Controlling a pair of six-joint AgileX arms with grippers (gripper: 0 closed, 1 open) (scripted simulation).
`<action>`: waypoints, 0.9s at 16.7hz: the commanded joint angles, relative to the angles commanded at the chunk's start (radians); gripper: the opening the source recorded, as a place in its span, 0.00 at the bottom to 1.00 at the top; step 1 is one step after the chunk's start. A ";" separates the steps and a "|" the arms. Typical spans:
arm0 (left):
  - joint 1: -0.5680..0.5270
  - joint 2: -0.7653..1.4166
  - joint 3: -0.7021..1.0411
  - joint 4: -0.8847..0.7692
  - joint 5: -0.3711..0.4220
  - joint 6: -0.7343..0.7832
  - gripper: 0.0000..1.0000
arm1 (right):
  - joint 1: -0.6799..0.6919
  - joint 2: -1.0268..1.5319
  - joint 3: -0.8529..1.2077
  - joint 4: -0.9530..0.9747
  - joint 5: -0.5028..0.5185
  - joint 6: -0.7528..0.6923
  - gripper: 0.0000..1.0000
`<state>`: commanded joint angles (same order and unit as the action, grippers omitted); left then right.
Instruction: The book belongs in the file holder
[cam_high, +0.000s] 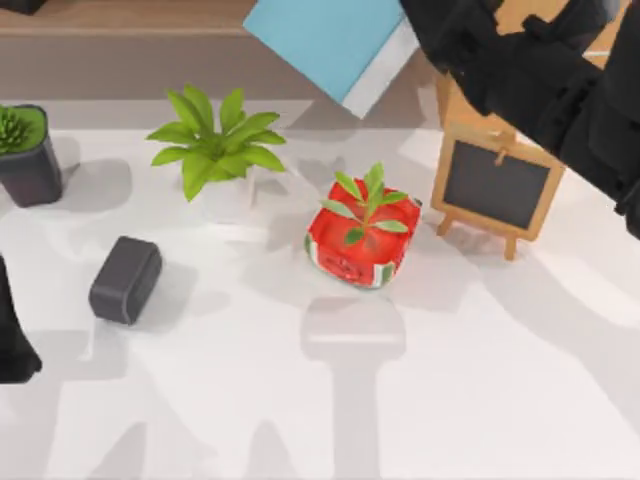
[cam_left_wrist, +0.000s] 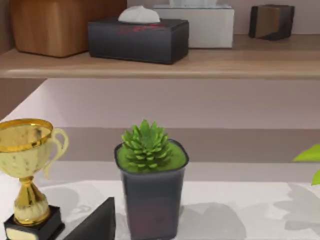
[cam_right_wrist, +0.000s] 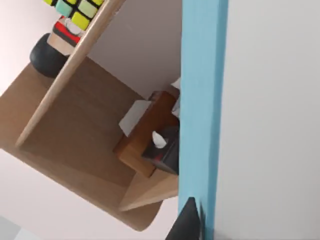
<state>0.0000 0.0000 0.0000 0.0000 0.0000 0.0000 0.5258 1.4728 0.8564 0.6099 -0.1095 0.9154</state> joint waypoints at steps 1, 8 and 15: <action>0.000 0.000 0.000 0.000 0.000 0.000 1.00 | -0.046 -0.043 -0.047 0.006 -0.043 0.045 0.00; 0.000 0.000 0.000 0.000 0.000 0.000 1.00 | -0.479 -0.092 -0.248 0.010 -0.261 0.322 0.00; 0.000 0.000 0.000 0.000 0.000 0.000 1.00 | -0.895 0.161 -0.175 0.018 -0.347 0.479 0.00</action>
<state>0.0000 0.0000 0.0000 0.0000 0.0000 0.0000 -0.3690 1.6337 0.6815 0.6283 -0.4564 1.3944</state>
